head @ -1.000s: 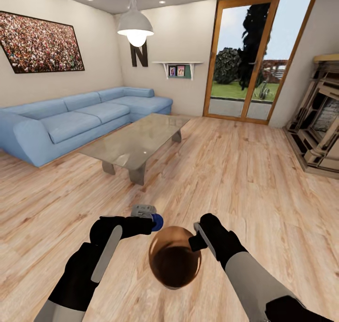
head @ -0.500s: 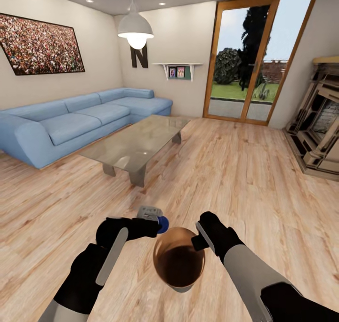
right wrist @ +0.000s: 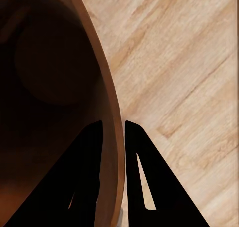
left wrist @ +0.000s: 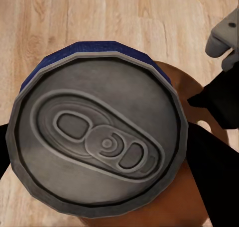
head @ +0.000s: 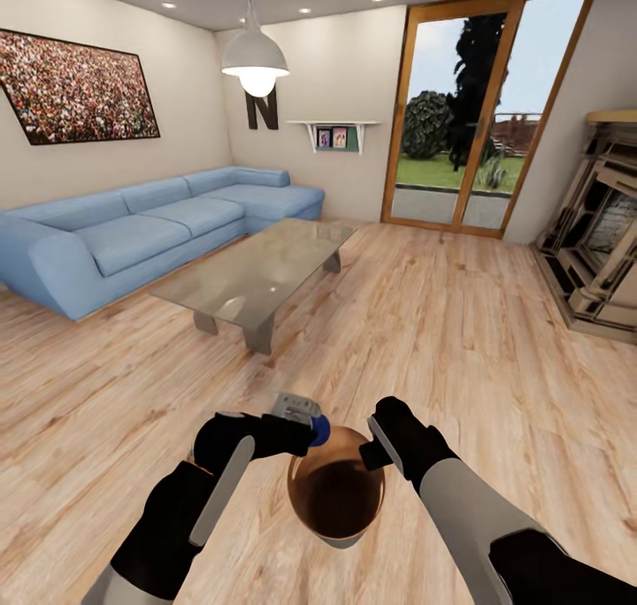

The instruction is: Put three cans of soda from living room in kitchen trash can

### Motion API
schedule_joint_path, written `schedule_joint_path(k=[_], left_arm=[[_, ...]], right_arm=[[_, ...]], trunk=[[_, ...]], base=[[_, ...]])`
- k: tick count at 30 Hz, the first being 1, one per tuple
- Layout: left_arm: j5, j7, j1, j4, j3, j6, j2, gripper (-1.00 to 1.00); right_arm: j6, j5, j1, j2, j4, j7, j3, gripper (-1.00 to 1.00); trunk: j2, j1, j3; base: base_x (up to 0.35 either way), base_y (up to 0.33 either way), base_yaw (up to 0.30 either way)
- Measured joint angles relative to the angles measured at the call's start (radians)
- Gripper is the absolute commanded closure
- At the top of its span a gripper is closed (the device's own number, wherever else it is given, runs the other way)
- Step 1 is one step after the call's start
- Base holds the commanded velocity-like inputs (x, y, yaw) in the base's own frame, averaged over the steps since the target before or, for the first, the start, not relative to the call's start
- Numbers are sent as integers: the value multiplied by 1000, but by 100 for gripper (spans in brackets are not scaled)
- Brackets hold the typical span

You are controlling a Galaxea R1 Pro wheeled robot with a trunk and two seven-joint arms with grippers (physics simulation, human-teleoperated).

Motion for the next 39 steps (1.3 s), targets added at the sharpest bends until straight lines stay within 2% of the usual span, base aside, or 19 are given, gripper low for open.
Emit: schedule_joint_path(k=[2,10,23,32,39], left_arm=[[0,0,0,2,-21,0,-3,100],[-8,0,0,40,-37,0,-7,100],[-9,4,0,172,-40,0,-17,100],[-8,3,0,206,-46,-8,-25,100],[-8,5,-1,269,-68,-52,-49,100]], right_arm=[[0,2,-1,0,0,0,0,100],[0,0,-2,1,0,0,0,100],[0,-2,-3,2,0,0,0,100],[0,-2,-3,3,0,0,0,100],[0,-1,-2,3,0,0,0,100]], trunk=[[14,-8,6],[70,-38,31],[70,-38,31],[70,-38,31],[70,-38,31]], base=[[0,0,0],[0,0,0],[0,0,0],[0,0,0],[0,0,0]])
